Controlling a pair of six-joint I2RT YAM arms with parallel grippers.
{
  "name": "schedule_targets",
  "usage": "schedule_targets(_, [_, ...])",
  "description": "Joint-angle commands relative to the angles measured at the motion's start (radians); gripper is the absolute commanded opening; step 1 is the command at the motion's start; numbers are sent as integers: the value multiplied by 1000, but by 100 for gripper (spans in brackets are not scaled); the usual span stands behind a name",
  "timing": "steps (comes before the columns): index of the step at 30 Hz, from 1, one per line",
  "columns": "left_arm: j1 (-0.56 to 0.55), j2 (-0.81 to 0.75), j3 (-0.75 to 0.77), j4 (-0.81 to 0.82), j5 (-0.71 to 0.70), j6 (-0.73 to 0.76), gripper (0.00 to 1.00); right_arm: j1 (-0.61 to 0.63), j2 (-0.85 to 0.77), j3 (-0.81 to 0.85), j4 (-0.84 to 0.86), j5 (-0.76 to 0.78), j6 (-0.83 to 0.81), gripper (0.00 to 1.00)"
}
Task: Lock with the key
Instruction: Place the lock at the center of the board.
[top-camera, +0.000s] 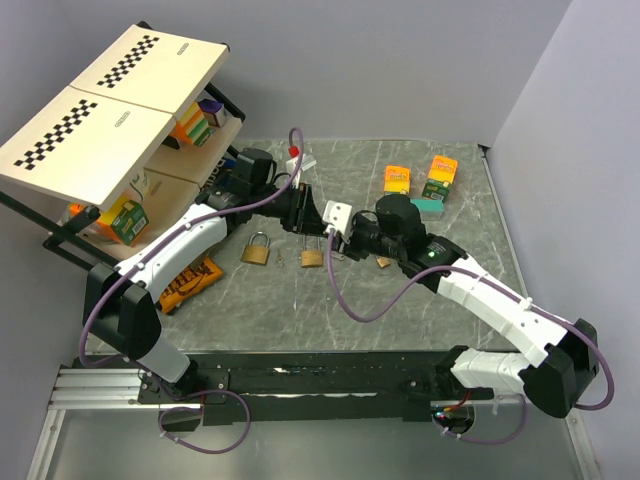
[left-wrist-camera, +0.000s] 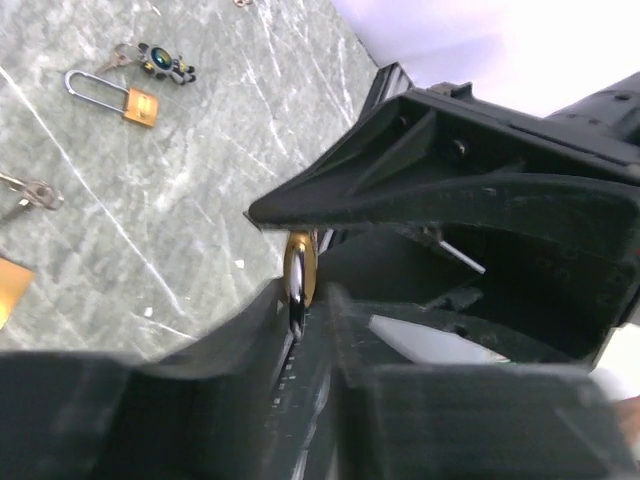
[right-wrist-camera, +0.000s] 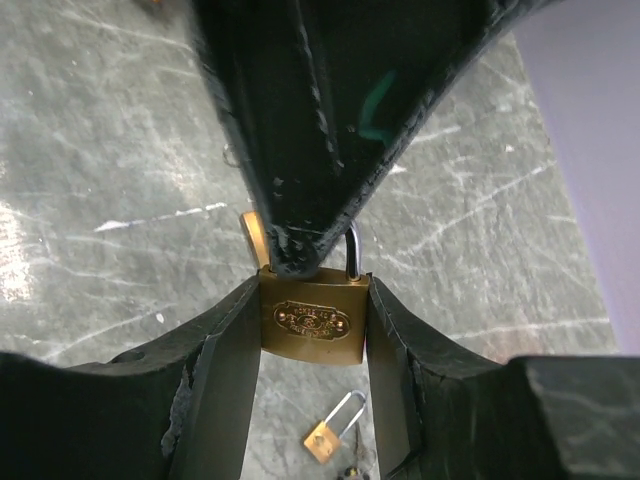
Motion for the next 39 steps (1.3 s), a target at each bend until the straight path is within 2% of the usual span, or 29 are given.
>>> schedule_targets(1, [8, -42, 30, 18, -7, -5, 51, -63, -32, 8, -30, 15, 44, 3])
schedule_targets(3, [29, -66, 33, 37, -57, 2, 64, -115, -34, 22, -108, -6, 97, 1])
schedule_targets(4, [38, -75, 35, 48, -83, 5, 80, -152, -35, 23, -137, -29, 119, 1])
schedule_targets(7, [71, -112, 30, 91, -137, 19, 97, -305, -38, 9, -246, -83, 194, 0])
schedule_targets(8, [77, -118, 30, 94, -143, 43, 99, -385, -40, 0, -270, -95, 226, 0])
schedule_targets(9, [78, -122, 32, 86, -158, 56, 97, -420, -38, -24, -290, -92, 239, 0])
schedule_targets(13, [80, -131, 6, 106, -177, 73, 96, -578, -8, -90, -378, -18, 303, 0])
schedule_targets(18, [87, -114, 17, 118, -192, 67, 96, -753, 123, -107, -384, 52, 328, 0])
schedule_targets(29, [97, -105, -2, 111, -209, 31, 96, -803, 452, 28, -364, 126, 415, 1])
schedule_targets(35, [103, -118, -25, 112, -224, 31, 96, -806, 545, 74, -357, 153, 443, 4])
schedule_targets(39, [109, -126, -45, 118, -229, 34, 96, -806, 568, 74, -352, 190, 454, 12])
